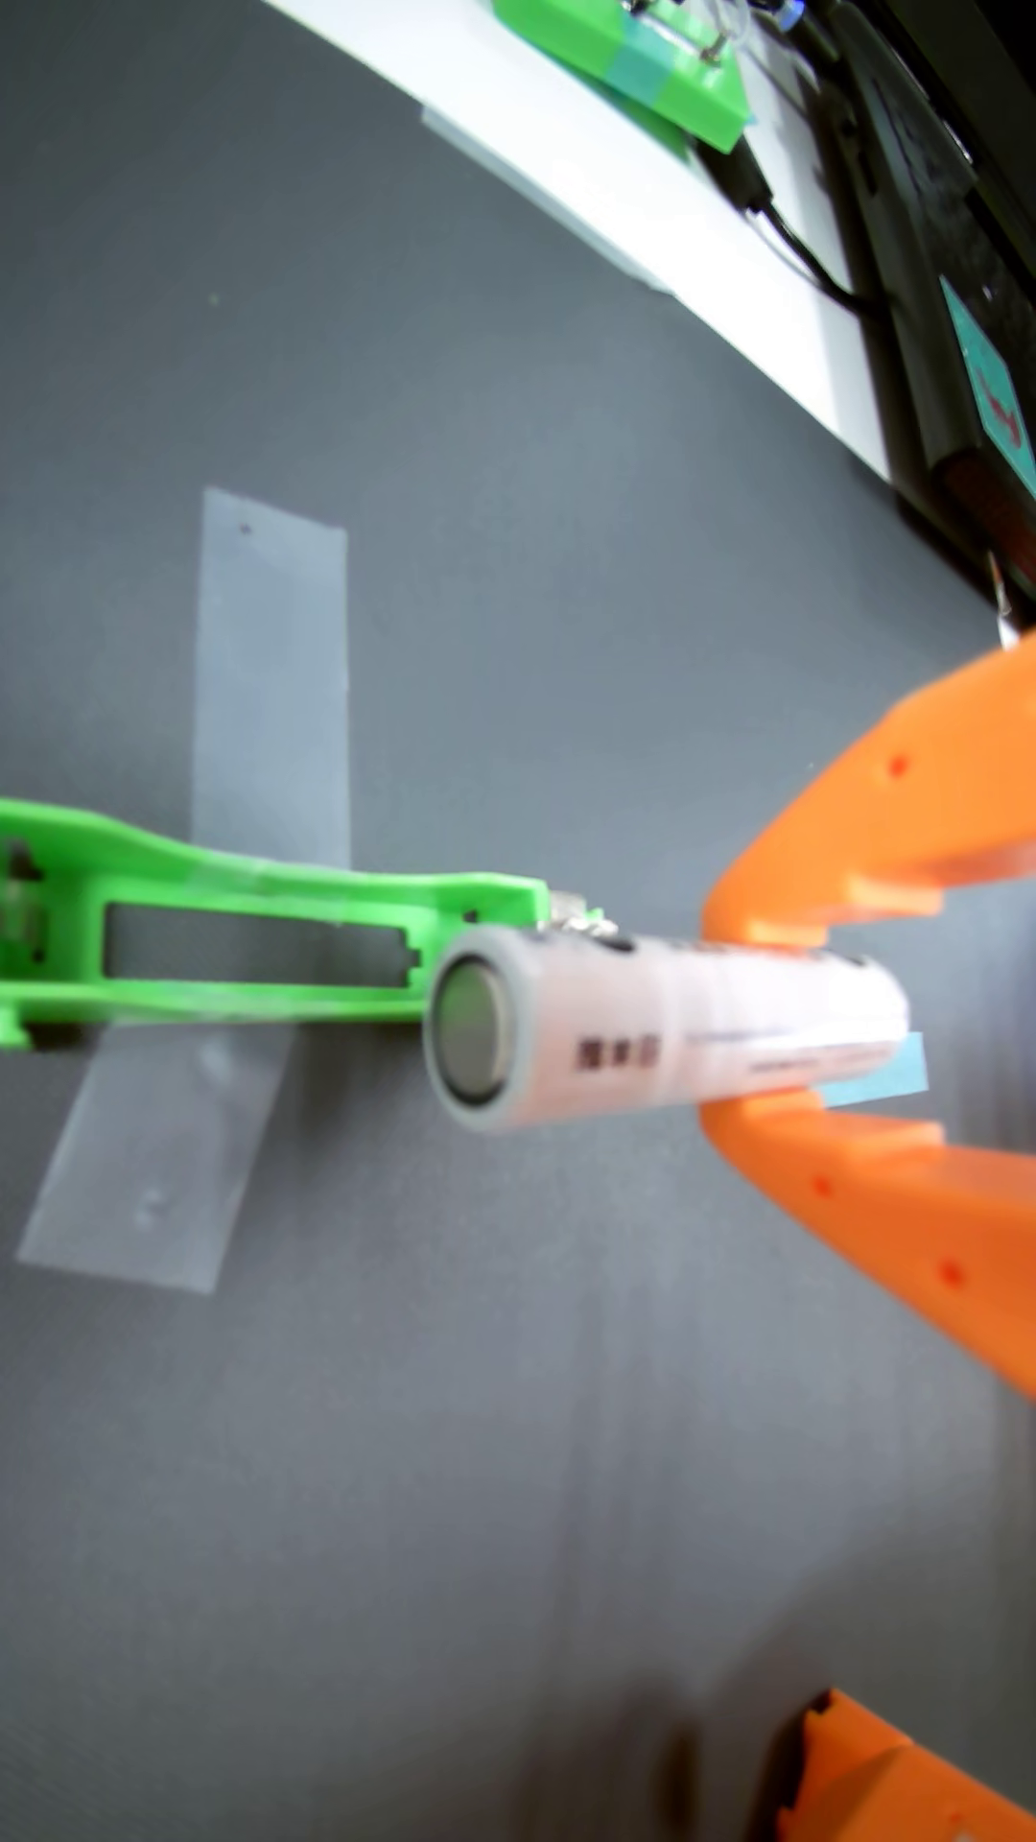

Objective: Insert Battery

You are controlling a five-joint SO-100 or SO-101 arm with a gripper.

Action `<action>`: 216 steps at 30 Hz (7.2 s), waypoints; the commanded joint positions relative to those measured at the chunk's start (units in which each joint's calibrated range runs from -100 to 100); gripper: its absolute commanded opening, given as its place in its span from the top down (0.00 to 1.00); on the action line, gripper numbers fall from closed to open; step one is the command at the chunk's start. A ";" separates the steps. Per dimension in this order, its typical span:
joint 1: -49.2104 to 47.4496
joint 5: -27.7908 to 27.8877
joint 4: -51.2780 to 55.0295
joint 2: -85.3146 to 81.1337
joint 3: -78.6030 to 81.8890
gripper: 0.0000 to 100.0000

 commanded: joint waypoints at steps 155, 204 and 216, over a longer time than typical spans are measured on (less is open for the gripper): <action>-5.97 -3.74 -7.00 7.49 -4.39 0.98; -4.32 -0.54 -14.03 8.07 -0.61 0.98; -0.78 -0.44 -19.87 7.66 3.44 0.98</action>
